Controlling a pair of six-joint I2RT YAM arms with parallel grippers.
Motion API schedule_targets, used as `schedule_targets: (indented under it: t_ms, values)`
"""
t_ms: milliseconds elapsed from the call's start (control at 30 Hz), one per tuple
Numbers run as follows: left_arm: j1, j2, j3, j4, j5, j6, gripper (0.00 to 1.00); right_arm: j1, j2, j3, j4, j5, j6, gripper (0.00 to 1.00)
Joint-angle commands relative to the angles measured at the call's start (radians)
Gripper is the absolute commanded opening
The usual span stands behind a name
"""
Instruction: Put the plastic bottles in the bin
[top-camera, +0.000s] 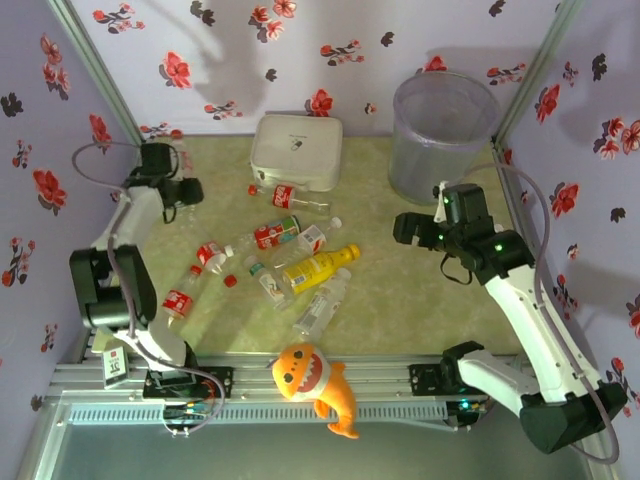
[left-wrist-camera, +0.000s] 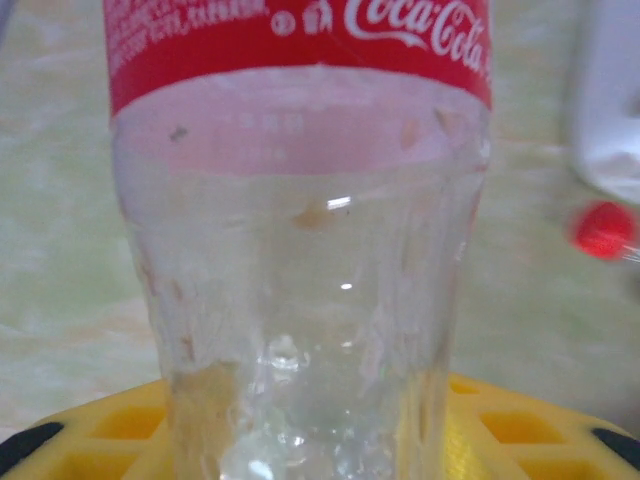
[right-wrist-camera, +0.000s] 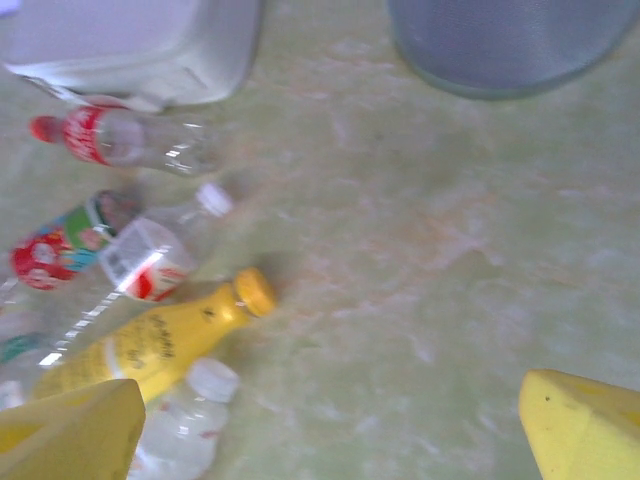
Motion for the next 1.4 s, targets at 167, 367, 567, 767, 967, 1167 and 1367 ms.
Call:
schedule_targets:
  t_ms: [167,367,567,767,967,1167,1367]
  values:
    - [-0.326,-0.229,-0.179,0.169,0.16,-0.167,0.17,0.121,0.193,0.089,0.287,-0.19,0.116,0.94]
    - [-0.518,-0.265,-0.296,0.392,0.349,-0.238,0.11,0.176,0.351,0.12,0.514,-0.348,0.254,0.91]
    - [-0.593,-0.246,-0.408,0.617,0.404,-0.333,0.05,0.186,0.457,0.167,0.639,-0.427,0.328,0.9]
    - [-0.629,-0.239,-0.433,0.661,0.43,-0.311,0.04,0.178,0.576,0.239,0.626,-0.427,0.328,0.9]
    - [-0.635,-0.246,-0.435,0.657,0.447,-0.284,0.04,0.178,0.653,0.293,0.631,-0.445,0.325,0.85]
    - [-0.64,-0.238,-0.432,0.663,0.453,-0.271,0.03,0.178,0.675,0.302,0.613,-0.447,0.307,0.7]
    - [-0.647,-0.234,-0.419,0.635,0.456,-0.25,0.06,0.177,0.68,0.304,0.602,-0.446,0.282,0.6]
